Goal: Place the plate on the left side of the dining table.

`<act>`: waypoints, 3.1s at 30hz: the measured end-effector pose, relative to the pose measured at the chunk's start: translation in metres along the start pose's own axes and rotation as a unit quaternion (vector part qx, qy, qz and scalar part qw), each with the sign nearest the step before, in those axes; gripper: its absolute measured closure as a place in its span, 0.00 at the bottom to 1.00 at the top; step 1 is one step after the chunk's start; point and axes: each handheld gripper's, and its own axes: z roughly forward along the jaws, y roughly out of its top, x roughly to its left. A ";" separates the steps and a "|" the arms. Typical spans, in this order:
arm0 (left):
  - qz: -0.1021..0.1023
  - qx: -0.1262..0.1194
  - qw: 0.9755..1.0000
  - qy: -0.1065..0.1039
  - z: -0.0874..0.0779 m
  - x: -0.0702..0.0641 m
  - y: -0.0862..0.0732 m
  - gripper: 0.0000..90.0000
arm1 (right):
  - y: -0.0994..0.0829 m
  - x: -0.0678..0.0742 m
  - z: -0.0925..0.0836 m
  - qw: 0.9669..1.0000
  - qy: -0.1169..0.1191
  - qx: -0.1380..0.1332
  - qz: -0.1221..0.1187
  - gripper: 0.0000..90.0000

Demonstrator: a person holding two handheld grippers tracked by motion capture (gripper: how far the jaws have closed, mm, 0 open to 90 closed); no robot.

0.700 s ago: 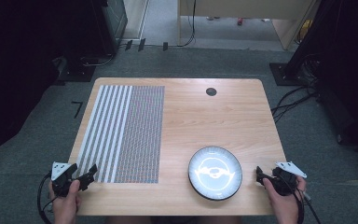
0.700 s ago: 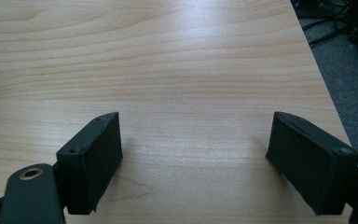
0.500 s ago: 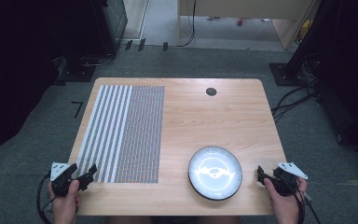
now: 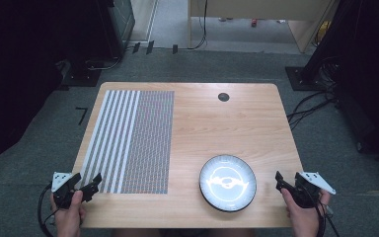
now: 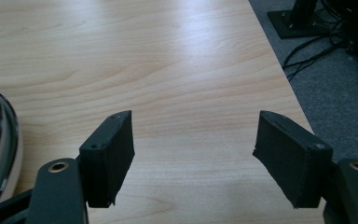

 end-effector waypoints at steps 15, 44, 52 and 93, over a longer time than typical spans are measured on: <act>0.022 -0.007 0.999 -0.023 -0.004 -0.026 0.004 0.21 | 0.006 0.018 -0.008 1.000 0.008 -0.009 -0.005 0.42; 0.069 0.012 0.990 -0.126 0.009 -0.138 0.009 0.21 | 0.003 0.050 -0.009 0.994 0.105 -0.025 0.000 0.63; 0.079 0.021 0.984 -0.155 0.019 -0.172 0.009 0.23 | 0.002 0.055 -0.008 0.994 0.112 -0.014 0.005 0.66; 0.098 0.065 0.963 -0.241 0.043 -0.280 -0.001 0.46 | -0.003 0.067 -0.004 0.990 0.134 0.045 0.027 0.81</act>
